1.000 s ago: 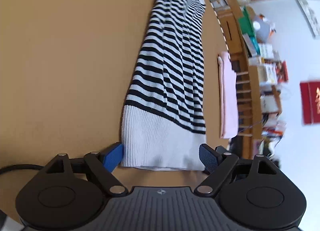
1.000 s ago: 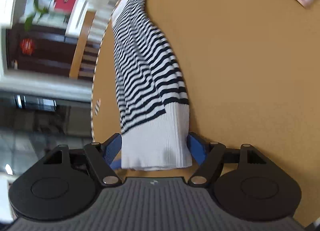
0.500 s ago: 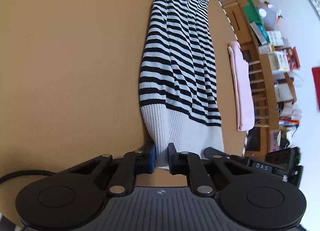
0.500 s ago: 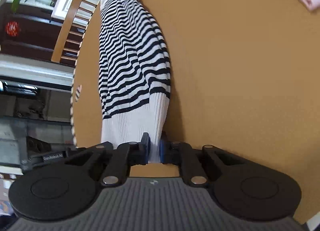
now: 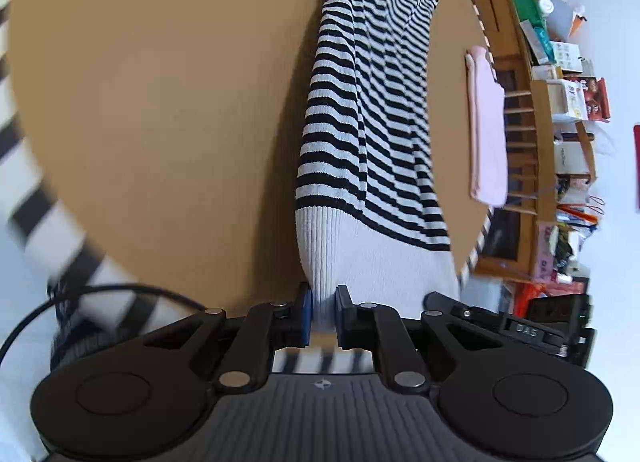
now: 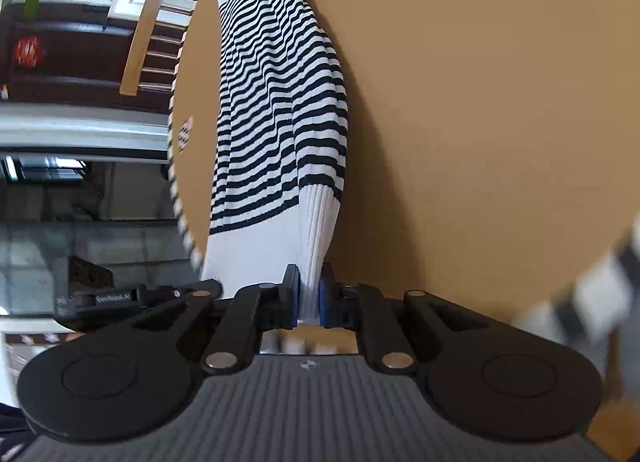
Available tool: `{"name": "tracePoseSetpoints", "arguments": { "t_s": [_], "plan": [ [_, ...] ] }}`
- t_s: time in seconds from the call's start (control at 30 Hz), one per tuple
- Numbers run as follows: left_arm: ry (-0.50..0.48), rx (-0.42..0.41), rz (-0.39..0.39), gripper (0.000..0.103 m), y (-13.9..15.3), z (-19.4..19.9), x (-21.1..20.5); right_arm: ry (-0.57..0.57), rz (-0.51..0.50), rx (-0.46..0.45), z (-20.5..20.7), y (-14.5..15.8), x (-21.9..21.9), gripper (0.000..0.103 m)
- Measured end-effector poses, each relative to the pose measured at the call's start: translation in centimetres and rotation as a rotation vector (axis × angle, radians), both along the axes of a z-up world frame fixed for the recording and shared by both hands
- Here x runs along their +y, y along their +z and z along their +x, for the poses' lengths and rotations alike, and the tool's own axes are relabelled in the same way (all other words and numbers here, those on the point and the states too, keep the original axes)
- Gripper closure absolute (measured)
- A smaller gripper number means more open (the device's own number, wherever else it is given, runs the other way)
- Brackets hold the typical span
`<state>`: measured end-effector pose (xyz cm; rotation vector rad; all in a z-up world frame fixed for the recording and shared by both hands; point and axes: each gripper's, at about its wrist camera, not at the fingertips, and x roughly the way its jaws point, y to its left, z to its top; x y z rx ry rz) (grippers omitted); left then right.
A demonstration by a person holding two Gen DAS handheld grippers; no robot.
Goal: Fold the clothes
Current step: 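Close both grippers on the white hem edge, then fold the held hem over the strip toward the collar and release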
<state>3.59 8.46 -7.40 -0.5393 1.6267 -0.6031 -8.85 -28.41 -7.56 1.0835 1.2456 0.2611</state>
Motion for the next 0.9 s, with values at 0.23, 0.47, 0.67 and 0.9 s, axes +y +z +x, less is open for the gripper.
{"name": "tracePoseSetpoints", "arguments": {
  "t_s": [0.23, 0.47, 0.67, 0.9],
  "plan": [
    [0.08, -0.012, -0.066, 0.091, 4.6, -1.3, 1.7, -0.084, 0.073, -0.016, -1.9, 4.0, -0.1, 0.094],
    [0.103, -0.231, -0.033, 0.09, 8.0, 9.1, -1.9, -0.048, -0.043, -0.178, 10.2, 8.9, -2.0, 0.094],
    [0.141, -0.285, -0.01, 0.09, 8.6, 21.5, -6.2, -0.117, -0.133, -0.199, 22.9, 10.5, -4.2, 0.094],
    [0.238, -0.168, 0.028, 0.09, 3.6, 33.5, -9.0, -0.171, -0.185, -0.121, 35.6, 6.5, -5.5, 0.093]
  ]
}}
